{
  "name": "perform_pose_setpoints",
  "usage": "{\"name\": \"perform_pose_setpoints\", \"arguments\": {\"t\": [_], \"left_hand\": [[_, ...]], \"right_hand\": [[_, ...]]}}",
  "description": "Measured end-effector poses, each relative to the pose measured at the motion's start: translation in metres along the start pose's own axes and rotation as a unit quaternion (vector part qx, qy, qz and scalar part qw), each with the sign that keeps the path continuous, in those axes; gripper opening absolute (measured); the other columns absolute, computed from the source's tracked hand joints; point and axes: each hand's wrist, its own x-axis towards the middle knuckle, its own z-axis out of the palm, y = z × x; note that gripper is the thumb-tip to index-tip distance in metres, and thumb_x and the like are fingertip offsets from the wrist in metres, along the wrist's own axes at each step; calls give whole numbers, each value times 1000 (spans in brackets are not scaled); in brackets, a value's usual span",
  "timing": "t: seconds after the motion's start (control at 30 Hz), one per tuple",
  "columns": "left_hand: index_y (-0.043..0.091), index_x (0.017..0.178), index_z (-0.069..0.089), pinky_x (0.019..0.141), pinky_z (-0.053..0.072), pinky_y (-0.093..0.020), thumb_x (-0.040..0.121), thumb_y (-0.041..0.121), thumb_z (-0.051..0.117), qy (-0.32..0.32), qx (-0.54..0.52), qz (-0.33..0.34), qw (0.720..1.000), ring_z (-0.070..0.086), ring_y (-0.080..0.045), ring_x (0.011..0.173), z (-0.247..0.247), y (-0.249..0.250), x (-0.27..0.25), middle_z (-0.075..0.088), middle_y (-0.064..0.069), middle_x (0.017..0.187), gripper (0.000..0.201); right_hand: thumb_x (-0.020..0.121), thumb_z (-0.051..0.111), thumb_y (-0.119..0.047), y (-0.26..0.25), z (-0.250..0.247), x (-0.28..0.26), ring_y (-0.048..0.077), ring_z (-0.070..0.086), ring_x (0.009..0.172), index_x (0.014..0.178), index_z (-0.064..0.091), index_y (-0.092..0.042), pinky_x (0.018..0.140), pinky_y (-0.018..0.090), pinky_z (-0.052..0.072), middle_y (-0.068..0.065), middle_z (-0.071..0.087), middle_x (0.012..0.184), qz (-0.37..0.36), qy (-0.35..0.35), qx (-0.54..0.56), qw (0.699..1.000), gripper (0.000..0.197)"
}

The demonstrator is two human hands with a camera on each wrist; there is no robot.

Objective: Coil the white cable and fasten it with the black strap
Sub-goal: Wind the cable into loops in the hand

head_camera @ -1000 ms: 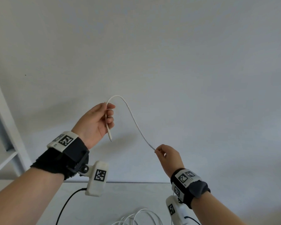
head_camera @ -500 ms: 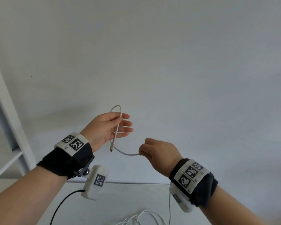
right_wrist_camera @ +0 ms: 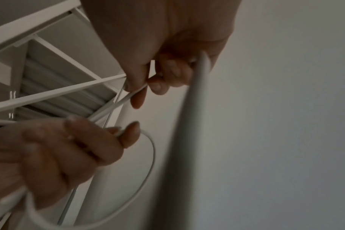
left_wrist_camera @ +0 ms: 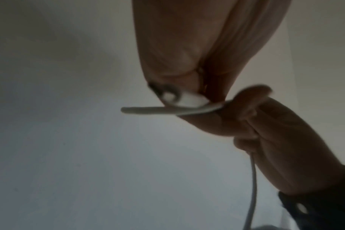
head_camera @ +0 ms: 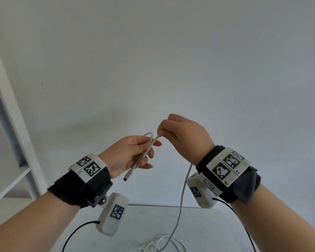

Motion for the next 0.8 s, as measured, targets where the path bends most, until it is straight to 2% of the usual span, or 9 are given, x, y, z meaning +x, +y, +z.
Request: {"name": "perform_pose_setpoints", "arguments": {"t": [0.1,0.17,0.23,0.33,0.43,0.57,0.7,0.8], "left_hand": [[6,100,64,40,32,-17,98,7,32,-8,-2,9,1000,28,-7,42,5,-1,-6,43,4,55,32],[7,94,66,38,20,-16,98,14,34,-9,-17,16,1000,20,-8,44,5,-1,-9,38,3,55,34],[10,85,67,38,14,-17,96,28,37,-13,-20,21,999,14,-9,46,6,1,-13,33,4,54,37],[14,75,61,37,12,-16,84,36,46,-23,0,29,999,12,-9,46,4,9,-17,29,8,50,29],[15,71,59,36,11,-15,90,29,48,-29,-27,38,999,16,-4,40,-8,17,-18,29,11,48,25],[19,64,61,34,10,-15,83,30,45,-39,-83,43,995,20,1,36,-20,30,-18,29,13,46,28],[20,67,59,32,14,-14,86,31,52,-66,-140,53,987,15,-1,38,-29,39,-20,25,12,47,23],[20,72,60,31,19,-13,79,31,61,-109,-206,60,971,15,-5,40,-40,49,-22,20,9,52,14]], "right_hand": [[84,60,-35,5,-2,6,5,43,57,80,60,-17,55,28,41,-12,45,65,36,10,61,997,18],[76,67,-41,12,-5,9,2,41,53,75,56,-17,54,21,34,-14,39,57,61,5,91,994,27],[68,72,-45,17,-6,9,4,38,50,69,53,-15,51,19,29,-12,36,51,79,-5,114,990,35],[64,70,-48,26,-2,4,7,34,46,58,49,-16,47,14,28,-11,37,43,115,-14,184,976,38],[76,70,-26,42,8,-5,5,32,38,54,54,-16,42,10,27,-13,39,36,170,-9,271,948,29],[84,61,-18,65,19,-23,7,28,37,54,58,-18,40,21,28,-12,35,36,227,-16,333,915,31],[88,56,-15,87,30,-42,10,37,39,57,62,-18,47,28,38,-9,39,41,248,-27,343,906,31],[89,54,-12,99,37,-59,6,40,39,58,62,-16,49,25,43,-10,40,42,278,-44,329,901,32]]}}
